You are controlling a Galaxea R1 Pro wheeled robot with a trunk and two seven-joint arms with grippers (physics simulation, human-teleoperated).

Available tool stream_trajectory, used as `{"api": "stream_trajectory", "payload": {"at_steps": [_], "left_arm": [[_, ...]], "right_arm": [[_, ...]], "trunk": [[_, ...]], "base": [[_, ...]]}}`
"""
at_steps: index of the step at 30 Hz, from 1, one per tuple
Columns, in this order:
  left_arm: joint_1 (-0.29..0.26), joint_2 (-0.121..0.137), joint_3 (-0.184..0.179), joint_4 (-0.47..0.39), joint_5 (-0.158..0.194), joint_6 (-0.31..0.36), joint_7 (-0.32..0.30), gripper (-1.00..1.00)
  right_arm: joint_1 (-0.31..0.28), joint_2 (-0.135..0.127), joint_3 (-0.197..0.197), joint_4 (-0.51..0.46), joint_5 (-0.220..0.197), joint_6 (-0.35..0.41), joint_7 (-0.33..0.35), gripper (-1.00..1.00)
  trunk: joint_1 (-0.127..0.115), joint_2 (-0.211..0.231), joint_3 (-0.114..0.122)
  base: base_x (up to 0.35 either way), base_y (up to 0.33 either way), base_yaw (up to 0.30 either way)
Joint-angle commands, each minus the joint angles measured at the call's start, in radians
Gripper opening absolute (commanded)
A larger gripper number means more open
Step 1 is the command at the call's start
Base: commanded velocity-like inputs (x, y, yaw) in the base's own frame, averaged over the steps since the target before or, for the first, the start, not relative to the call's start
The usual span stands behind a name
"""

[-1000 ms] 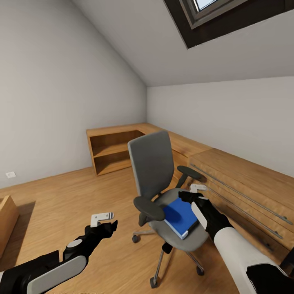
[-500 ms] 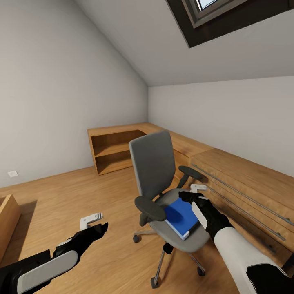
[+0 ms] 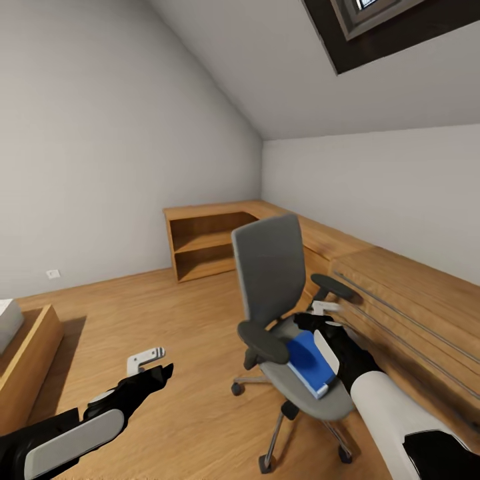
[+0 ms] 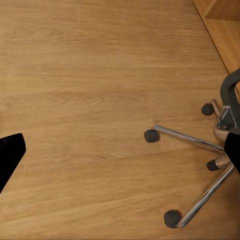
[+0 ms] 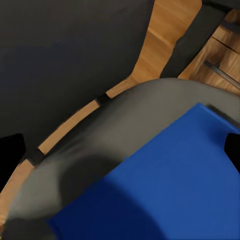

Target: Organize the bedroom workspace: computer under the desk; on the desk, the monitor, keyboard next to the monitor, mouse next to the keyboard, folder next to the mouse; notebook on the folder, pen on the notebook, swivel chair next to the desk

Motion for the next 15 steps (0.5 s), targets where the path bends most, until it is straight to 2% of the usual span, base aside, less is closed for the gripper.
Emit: {"api": "stream_trajectory", "payload": {"at_steps": [1, 7, 11, 15], "left_arm": [[-0.002, 0.000, -0.004, -0.001, 0.008, -0.010, 0.002, 1.00], [-0.002, -0.002, -0.005, -0.002, 0.008, -0.010, 0.000, 1.00], [-0.002, -0.003, -0.006, -0.003, 0.008, -0.009, 0.000, 1.00], [-0.002, -0.003, -0.006, -0.003, 0.008, -0.009, -0.001, 1.00]], "right_arm": [[0.000, -0.002, 0.007, -0.001, -0.009, 0.005, -0.010, 1.00], [0.000, -0.004, 0.007, 0.003, -0.009, 0.005, -0.013, 1.00], [0.000, -0.013, 0.008, 0.004, -0.009, 0.007, -0.014, 1.00], [0.000, -0.016, 0.008, 0.004, -0.010, 0.032, -0.014, 1.00]], "trunk": [[0.000, -0.001, -0.001], [0.000, -0.001, -0.001], [0.000, -0.001, -0.001], [0.000, -0.001, -0.001]], "base": [[0.180, -0.095, 0.065], [0.213, -0.105, 0.027], [0.028, -0.015, 0.002], [0.221, -0.002, 0.000]]}}
